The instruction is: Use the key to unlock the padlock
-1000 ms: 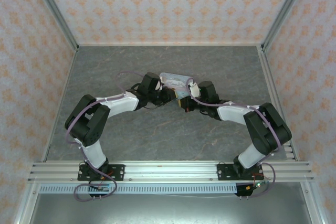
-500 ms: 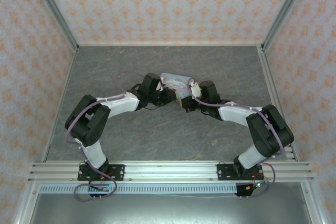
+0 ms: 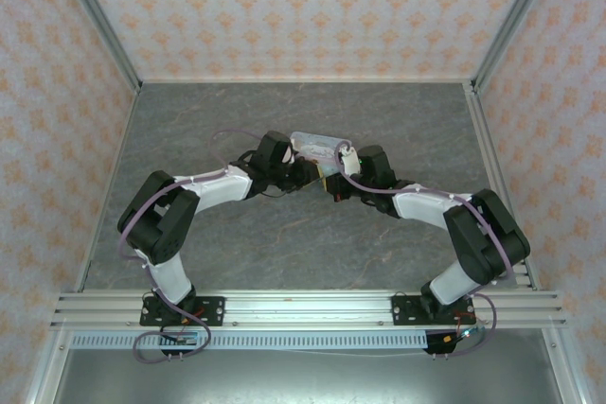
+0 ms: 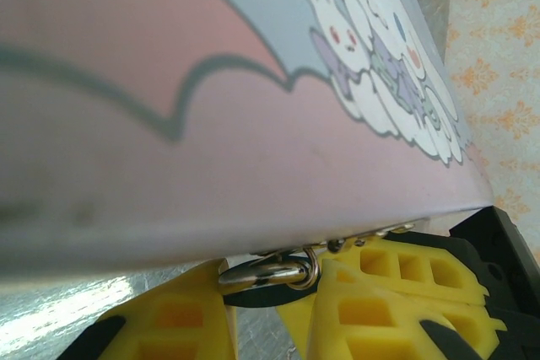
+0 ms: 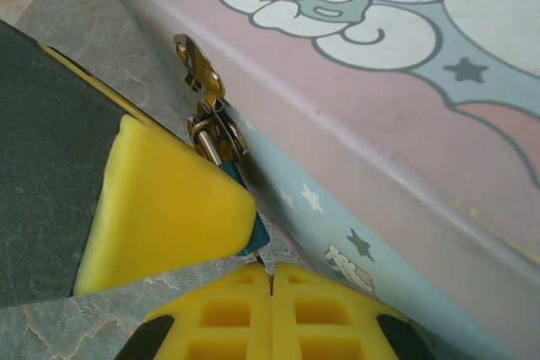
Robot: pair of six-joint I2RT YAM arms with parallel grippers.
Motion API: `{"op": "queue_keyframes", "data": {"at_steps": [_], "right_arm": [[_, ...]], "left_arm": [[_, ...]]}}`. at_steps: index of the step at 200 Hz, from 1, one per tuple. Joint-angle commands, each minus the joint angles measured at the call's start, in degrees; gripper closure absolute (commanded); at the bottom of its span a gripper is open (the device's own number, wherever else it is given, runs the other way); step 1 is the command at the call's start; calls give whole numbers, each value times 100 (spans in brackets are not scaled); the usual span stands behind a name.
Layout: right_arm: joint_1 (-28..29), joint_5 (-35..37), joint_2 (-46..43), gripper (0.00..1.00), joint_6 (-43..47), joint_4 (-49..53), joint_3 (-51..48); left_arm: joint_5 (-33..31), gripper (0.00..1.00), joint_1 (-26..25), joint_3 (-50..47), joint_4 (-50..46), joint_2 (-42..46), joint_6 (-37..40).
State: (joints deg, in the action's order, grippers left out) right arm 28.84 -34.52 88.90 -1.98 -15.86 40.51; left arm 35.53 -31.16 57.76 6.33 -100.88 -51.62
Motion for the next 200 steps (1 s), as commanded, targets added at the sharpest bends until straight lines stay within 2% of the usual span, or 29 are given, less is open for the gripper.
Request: {"op": "queue_keyframes", "data": {"at_steps": [1,49,140,200], "right_arm": [[53,-14,-218,100,156,-908,272],[52,-291,-166,100,-169,-1138,290],[52,-98,108,100,-858,-1664,-528],[52,16,209,100,-1191,-1937,-882]], "left_arm": [[456,81,-285,159,-232,-91,-60],[458,81,-307,115,23,-142,-222],[394,80,-373,-167,775,-653,-552],[121,58,-372,-377,979,-596,-631]]}}
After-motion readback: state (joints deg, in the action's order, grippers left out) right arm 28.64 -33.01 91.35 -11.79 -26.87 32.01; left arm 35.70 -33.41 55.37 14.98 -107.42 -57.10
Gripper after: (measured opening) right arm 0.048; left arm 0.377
